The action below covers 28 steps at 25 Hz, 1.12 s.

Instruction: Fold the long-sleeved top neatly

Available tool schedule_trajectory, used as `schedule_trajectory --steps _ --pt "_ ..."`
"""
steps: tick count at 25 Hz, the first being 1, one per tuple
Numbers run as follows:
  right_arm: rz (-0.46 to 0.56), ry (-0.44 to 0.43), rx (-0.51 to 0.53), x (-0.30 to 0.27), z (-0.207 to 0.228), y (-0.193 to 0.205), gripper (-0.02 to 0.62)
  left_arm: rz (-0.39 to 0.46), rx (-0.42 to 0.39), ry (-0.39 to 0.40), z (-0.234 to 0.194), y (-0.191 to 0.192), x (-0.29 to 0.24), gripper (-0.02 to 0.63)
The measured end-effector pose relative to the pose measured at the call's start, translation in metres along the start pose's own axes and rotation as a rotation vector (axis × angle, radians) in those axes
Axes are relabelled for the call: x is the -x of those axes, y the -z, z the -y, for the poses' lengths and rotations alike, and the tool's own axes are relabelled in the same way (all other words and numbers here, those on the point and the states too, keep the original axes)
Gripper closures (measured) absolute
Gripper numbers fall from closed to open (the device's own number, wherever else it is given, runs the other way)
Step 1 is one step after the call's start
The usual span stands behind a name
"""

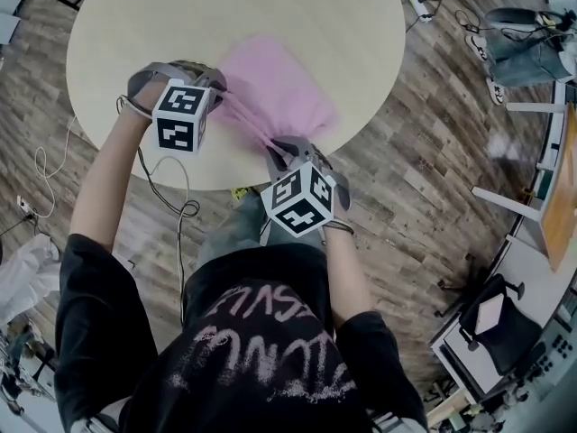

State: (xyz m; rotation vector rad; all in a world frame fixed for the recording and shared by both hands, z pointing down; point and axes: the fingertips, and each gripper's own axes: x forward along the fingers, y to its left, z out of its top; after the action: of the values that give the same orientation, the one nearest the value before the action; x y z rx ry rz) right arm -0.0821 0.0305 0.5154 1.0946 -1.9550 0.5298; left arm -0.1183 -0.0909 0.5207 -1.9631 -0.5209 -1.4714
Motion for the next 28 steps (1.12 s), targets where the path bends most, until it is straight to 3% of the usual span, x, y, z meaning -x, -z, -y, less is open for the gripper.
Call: schedule_trajectory --steps 5,9,17,22,28 --pt "-0.023 -0.049 -0.011 -0.018 -0.014 0.013 0.548 0.027 0.039 -0.001 0.016 0.004 -0.019 0.537" --pt "-0.033 -0.072 -0.012 -0.026 -0.025 0.020 0.520 0.030 0.049 -0.051 0.022 0.008 -0.025 0.524" --pt "-0.024 -0.044 0.020 -0.014 -0.043 0.011 0.482 -0.010 0.101 -0.089 0.044 0.036 -0.006 0.495" --pt "0.008 -0.028 0.025 0.003 -0.048 0.003 0.492 0.034 0.202 -0.174 0.047 0.035 0.016 0.513" --pt "0.111 0.031 0.007 0.026 -0.028 -0.014 0.576 0.148 0.433 -0.331 0.034 0.030 0.047 0.589"
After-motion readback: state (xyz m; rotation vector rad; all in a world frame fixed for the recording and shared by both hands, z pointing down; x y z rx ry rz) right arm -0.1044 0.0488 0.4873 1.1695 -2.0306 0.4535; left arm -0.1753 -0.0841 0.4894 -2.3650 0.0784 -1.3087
